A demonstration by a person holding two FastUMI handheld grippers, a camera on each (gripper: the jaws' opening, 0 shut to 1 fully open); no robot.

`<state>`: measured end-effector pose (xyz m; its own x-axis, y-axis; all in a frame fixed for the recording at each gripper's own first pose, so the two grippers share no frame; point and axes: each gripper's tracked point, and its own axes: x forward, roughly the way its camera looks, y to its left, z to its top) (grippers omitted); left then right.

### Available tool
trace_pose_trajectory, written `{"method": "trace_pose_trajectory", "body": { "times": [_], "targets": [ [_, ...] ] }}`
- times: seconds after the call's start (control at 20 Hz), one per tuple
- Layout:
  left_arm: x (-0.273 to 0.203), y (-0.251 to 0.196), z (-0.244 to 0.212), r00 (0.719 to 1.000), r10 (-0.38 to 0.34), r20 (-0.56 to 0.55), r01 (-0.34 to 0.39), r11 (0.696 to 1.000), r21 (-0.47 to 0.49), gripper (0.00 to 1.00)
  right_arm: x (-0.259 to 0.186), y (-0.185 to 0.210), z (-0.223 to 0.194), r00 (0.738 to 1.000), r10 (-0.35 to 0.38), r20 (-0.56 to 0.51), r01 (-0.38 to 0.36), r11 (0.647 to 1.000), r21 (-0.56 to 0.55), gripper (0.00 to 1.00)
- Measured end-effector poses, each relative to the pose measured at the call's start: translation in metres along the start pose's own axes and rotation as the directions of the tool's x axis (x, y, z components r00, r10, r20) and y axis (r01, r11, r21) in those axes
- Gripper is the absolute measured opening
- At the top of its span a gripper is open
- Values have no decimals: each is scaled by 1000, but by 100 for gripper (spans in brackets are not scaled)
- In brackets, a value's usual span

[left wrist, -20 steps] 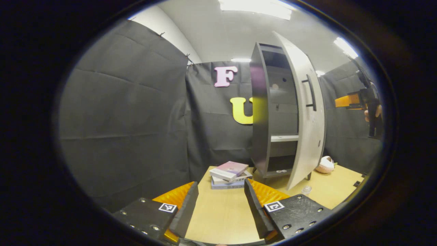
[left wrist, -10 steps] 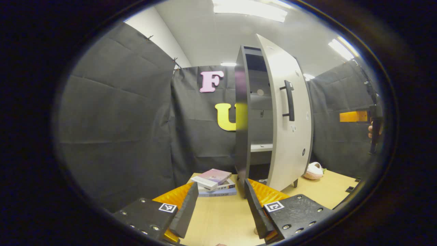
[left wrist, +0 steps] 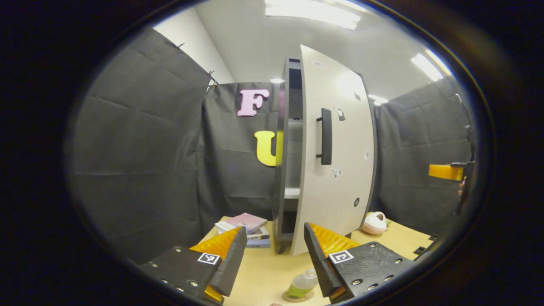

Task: Open the cabinet door with the right hand, grasp the bottle in the cabinet with the left hand and place it on the coaster, then close the cabinet door with the right hand.

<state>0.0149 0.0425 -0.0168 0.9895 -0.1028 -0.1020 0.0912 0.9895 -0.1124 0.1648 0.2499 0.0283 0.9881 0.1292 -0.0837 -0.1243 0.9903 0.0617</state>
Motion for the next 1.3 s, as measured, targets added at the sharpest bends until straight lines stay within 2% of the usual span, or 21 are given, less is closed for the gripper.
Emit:
{"method": "trace_pose_trajectory", "body": {
  "times": [0.3, 0.55, 0.65, 0.7, 0.75, 1.3],
  "targets": [
    [0, -22, 24, 1000, 18, 25, -19, 1000, 11, 73, -12, -38, 3, 999, -6, 37, 7, 1000, -21, 93],
    [-3, -39, 36, 999, 26, 46, -26, 1000, 17, 81, -19, -58, 9, 997, -14, 81, 17, 999, -27, 93],
    [-4, -44, 37, 998, 27, 50, -27, 1000, 8, 81, -18, -63, 7, 997, -18, 80, 20, 1000, -23, 93],
    [-4, -45, 40, 998, 30, 52, -31, 999, 10, 77, -19, -66, 5, 997, -21, 78, 22, 1000, -20, 93],
    [-5, -45, 39, 998, 34, 55, -35, 999, 15, 81, -20, -69, 4, 997, -23, 78, 25, 1000, -17, 93],
    [-9, -43, 46, 995, 52, 83, -57, 996, 62, 81, -22, -69, -1, 997, -37, 67, 37, 999, 2, 93]
  ]
}}
